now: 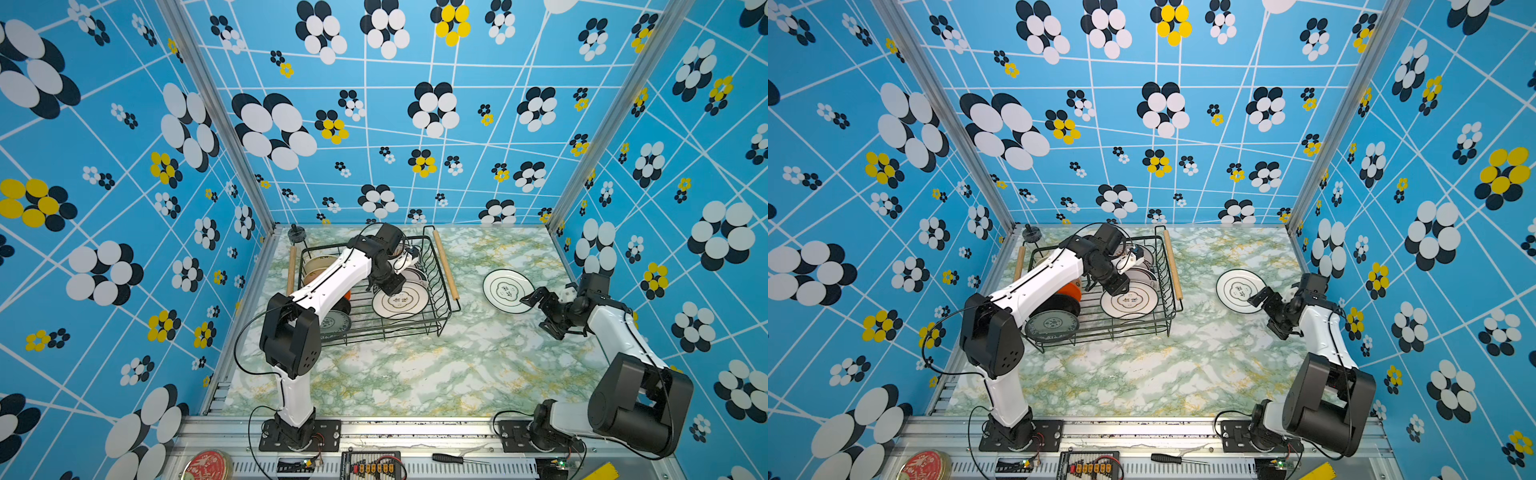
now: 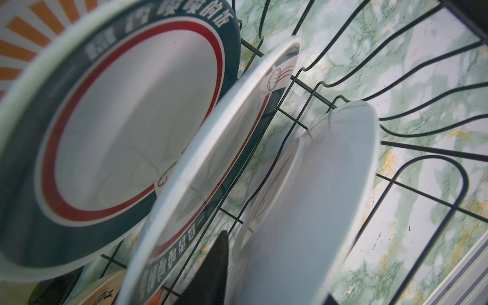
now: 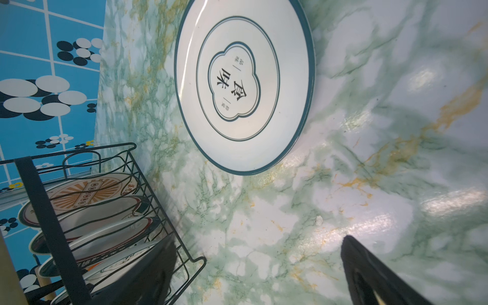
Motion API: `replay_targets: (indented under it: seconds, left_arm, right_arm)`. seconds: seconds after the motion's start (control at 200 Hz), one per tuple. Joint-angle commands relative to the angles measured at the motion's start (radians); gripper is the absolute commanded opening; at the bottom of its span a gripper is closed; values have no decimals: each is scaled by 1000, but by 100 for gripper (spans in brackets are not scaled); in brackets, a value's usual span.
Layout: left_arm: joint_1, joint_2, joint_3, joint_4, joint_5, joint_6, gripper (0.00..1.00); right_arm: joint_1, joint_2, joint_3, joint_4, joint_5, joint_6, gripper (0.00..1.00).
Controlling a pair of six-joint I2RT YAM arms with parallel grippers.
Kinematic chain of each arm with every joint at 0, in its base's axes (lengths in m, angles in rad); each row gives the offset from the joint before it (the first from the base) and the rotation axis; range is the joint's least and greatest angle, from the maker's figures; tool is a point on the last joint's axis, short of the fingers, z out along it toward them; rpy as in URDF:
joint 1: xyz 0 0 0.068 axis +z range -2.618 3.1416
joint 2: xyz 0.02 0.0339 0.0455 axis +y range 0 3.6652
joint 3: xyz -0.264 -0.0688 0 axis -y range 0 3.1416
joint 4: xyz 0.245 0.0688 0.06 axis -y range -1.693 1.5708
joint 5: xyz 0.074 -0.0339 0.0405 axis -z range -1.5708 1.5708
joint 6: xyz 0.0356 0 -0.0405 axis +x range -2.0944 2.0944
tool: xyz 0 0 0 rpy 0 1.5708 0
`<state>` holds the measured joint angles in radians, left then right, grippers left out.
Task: Unload the plates from the dish rack
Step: 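Lower the left gripper onto the next white green-rimmed plate and grasp it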
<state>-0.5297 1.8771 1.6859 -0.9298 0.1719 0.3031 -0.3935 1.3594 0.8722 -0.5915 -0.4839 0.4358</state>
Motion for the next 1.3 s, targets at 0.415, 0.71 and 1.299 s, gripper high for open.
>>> replay_targets:
  seconds: [0.415, 0.71, 1.299]
  left_arm:
    - [3, 25, 17, -43, -30, 13, 12]
    - [-6, 5, 25, -70, -51, 13, 0]
    - [-51, -148, 56, -53, -111, 18, 0]
  right_arm:
    - [-5, -13, -2, 0, -32, -14, 99]
    - [-5, -48, -12, -4, -39, -6, 99]
    - [-5, -97, -23, -12, -38, 16, 99]
